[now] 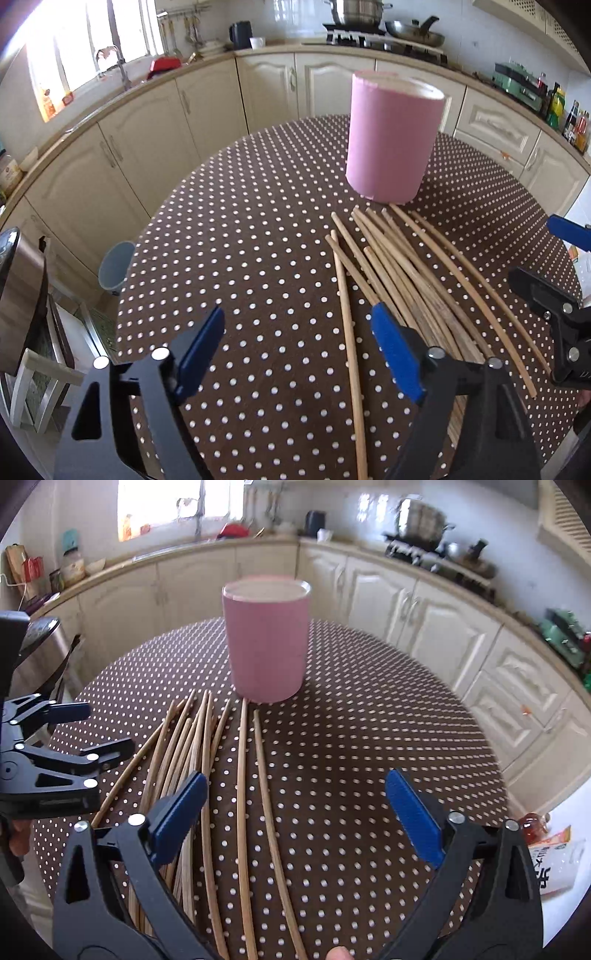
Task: Organize utensils
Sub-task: 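Lower the left tool onto a wooden chopstick and close it while the right tool grasps another, then lift the left tool's chopstick over the pink cup while the right tool carries its chopstick there, then open the left tool over the pink cup while the right tool releases its chopstick into it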
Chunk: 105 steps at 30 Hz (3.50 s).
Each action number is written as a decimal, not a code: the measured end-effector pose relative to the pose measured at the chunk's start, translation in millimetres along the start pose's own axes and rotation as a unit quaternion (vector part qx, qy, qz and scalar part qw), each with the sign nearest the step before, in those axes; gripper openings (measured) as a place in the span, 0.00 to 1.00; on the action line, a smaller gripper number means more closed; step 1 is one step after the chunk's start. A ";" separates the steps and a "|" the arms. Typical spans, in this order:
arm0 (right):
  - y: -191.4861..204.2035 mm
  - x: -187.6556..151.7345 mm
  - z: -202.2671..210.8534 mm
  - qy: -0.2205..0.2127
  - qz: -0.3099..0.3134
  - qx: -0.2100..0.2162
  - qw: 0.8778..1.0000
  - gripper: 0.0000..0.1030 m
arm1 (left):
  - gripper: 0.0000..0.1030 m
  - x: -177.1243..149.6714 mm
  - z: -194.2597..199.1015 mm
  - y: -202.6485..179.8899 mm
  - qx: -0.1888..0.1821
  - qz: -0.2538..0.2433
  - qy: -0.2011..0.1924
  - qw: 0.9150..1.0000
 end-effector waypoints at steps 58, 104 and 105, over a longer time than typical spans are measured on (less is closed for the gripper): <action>-3.2 140.6 129.5 -0.162 0.008 0.144 0.976 0.06 | 0.05 162.1 197.8 25.6 -0.100 0.136 -0.282 0.944; -22.4 161.0 70.2 -0.212 -0.026 0.088 0.973 0.07 | 0.57 150.8 126.2 22.8 0.049 0.134 -0.280 0.949; -21.6 160.0 71.1 -0.211 -0.027 0.088 0.973 0.07 | 0.57 147.1 126.7 25.6 0.047 0.135 -0.275 0.951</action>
Point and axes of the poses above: each gripper's, at about its wrist camera, not at the fingertips, and z roughly against the way its jaws point, y to its left, x to its top, the point moved 3 cm from there along -z, roughly the way its jaws point, and after that the axes turned 14 degrees about x, right-handed, at the moved point
